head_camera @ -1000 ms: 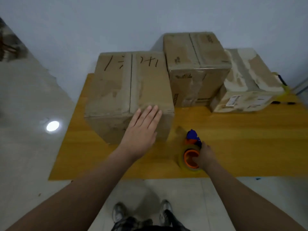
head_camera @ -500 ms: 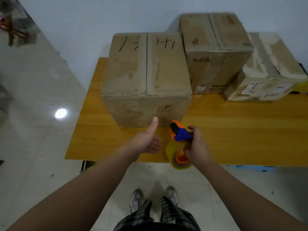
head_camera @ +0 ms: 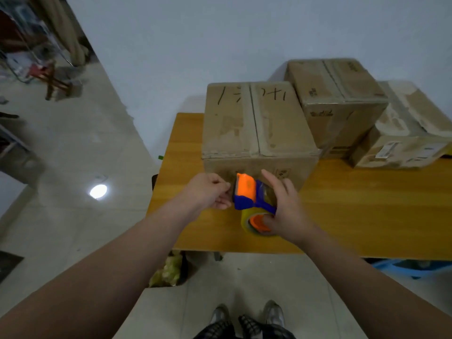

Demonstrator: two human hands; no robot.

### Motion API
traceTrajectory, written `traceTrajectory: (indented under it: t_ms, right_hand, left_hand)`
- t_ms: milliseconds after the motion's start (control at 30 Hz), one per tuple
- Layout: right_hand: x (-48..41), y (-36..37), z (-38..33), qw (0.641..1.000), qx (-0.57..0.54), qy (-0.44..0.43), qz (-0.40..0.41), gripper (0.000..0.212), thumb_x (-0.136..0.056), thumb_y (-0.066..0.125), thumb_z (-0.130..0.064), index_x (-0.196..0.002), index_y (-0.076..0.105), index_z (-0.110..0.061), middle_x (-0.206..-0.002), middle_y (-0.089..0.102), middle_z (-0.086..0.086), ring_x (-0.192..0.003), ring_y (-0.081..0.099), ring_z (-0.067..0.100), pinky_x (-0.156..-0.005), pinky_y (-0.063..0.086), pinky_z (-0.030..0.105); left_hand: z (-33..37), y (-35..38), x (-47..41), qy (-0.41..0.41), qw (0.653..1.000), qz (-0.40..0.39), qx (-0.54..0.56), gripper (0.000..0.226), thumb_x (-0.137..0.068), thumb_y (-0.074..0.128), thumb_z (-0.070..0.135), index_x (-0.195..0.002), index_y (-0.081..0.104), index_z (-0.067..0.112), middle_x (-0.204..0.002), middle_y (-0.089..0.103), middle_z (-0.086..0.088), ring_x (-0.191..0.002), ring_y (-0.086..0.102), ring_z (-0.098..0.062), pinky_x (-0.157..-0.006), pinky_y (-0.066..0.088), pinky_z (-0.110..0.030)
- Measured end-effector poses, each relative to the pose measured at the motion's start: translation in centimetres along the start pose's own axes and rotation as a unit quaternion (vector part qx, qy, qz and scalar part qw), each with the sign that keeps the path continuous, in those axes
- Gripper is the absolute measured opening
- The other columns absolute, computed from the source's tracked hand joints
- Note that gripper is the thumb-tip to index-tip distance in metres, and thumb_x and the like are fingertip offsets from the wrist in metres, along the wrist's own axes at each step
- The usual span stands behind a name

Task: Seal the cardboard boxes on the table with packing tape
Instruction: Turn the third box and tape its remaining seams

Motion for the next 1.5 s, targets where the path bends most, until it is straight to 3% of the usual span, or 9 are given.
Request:
traceTrajectory:
  t_ms: [67, 133, 300, 433, 633, 733, 967, 1300, 1500]
  right_hand:
    - [-0.7, -0.4, -1.9, 0.999, 0.034, -0.035, -0.016, 0.107, -0.078, 0.068, -0.01, -0.141, -0.004, -0.058, -0.11, 0.028, -0.004, -0.079, 0.048, 0.019, -0.058, 0.042, 0.029]
    - [-1.3, -0.9, -3.8, 0.99, 0.108, -0.084, -0.021, 0.103, -0.079, 0.066, -0.017, -0.134, -0.008, -0.063, -0.119, 0.029, -0.002, -0.089, 0.049, 0.02, -0.064, 0.045, 0.03]
    - [-2.0, -2.3, -6.8, 0.977, 0.162, -0.139, -0.019, 0.091, -0.079, 0.068, -0.052, -0.141, 0.001, -0.058, -0.109, 0.037, -0.006, -0.092, 0.042, 0.013, -0.074, 0.034, 0.025]
    - [-1.8, -5.5, -5.2, 0.953, 0.279, -0.112, -0.021, 0.085, -0.079, 0.062, -0.062, -0.14, 0.003, -0.054, -0.118, 0.042, -0.004, -0.098, 0.044, 0.015, -0.078, 0.035, 0.026]
    - [-3.9, -7.8, -7.1, 0.874, 0.474, -0.101, -0.029, 0.071, -0.09, 0.041, -0.064, -0.15, 0.008, -0.045, -0.127, 0.043, 0.005, -0.103, 0.048, 0.02, -0.076, 0.029, 0.027]
    - [-5.2, -8.1, -9.2, 0.845, 0.522, -0.113, -0.026, 0.067, -0.092, 0.036, -0.064, -0.15, 0.008, -0.043, -0.128, 0.045, 0.006, -0.108, 0.049, 0.024, -0.082, 0.036, 0.032]
    - [-7.7, -6.6, -11.0, 0.816, 0.565, -0.118, -0.014, 0.061, -0.095, 0.043, -0.054, -0.149, 0.02, -0.038, -0.129, 0.048, 0.008, -0.112, 0.049, 0.029, -0.09, 0.039, 0.041]
    - [-9.3, -5.7, -11.2, 0.819, 0.56, -0.114, -0.052, 0.056, -0.095, 0.045, -0.051, -0.147, 0.025, -0.039, -0.125, 0.05, 0.007, -0.11, 0.05, 0.029, -0.09, 0.039, 0.042]
    - [-9.9, -5.9, -11.2, 0.823, 0.553, -0.105, -0.076, 0.055, -0.095, 0.044, -0.053, -0.145, 0.025, -0.042, -0.123, 0.051, 0.006, -0.107, 0.05, 0.027, -0.087, 0.039, 0.04]
  left_hand:
    - [0.9, -1.9, 0.5, 0.041, 0.999, 0.002, -0.029, 0.02, -0.097, 0.052, 0.013, -0.079, 0.058, 0.006, -0.069, 0.066, -0.009, -0.056, 0.061, -0.012, -0.051, 0.052, -0.018]
    - [2.1, -3.7, 1.0, 0.087, 0.994, 0.007, -0.067, 0.02, -0.096, 0.054, 0.011, -0.079, 0.06, 0.004, -0.065, 0.066, -0.006, -0.056, 0.061, -0.011, -0.053, 0.052, -0.018]
    - [3.2, -6.1, 1.0, 0.102, 0.991, 0.005, -0.085, 0.017, -0.093, 0.058, 0.01, -0.079, 0.064, 0.001, -0.059, 0.065, -0.003, -0.048, 0.059, -0.005, -0.051, 0.05, -0.015]
    - [2.3, -10.1, 0.5, 0.104, 0.988, 0.067, -0.089, 0.024, -0.092, 0.06, 0.015, -0.072, 0.065, 0.003, -0.05, 0.063, 0.007, -0.054, 0.055, -0.006, -0.049, 0.046, -0.014]
    - [1.4, -10.8, -1.1, 0.096, 0.978, 0.164, -0.085, 0.03, -0.093, 0.058, 0.028, -0.069, 0.064, 0.01, -0.096, 0.068, -0.01, -0.089, 0.059, -0.026, -0.078, 0.045, -0.039]
    - [1.0, -10.4, -1.6, 0.109, 0.963, 0.214, -0.123, 0.042, -0.09, 0.058, 0.044, -0.065, 0.062, 0.01, -0.085, 0.066, -0.011, -0.088, 0.06, -0.029, -0.075, 0.044, -0.041]
    - [-0.1, -10.4, -3.5, 0.089, 0.948, 0.273, -0.139, 0.043, -0.092, 0.056, 0.043, -0.077, 0.067, 0.004, -0.063, 0.056, -0.001, -0.059, 0.051, -0.019, -0.059, 0.036, -0.03]
    - [-1.5, -10.4, -5.2, 0.081, 0.953, 0.269, -0.115, 0.043, -0.092, 0.057, 0.037, -0.058, 0.056, 0.012, -0.064, 0.059, -0.006, -0.062, 0.054, -0.019, -0.063, 0.038, -0.029]
    - [-2.9, -9.5, -6.9, 0.031, 0.969, 0.225, -0.095, 0.036, -0.092, 0.058, 0.038, -0.071, 0.059, 0.008, -0.067, 0.057, -0.002, -0.063, 0.051, -0.019, -0.057, 0.036, -0.028]
Point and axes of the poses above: each hand's wrist, its own x-axis away from the middle knuckle, its own y-axis out of the palm, z = x × y, the point moved 4 cm from there along -x, towards the middle knuckle
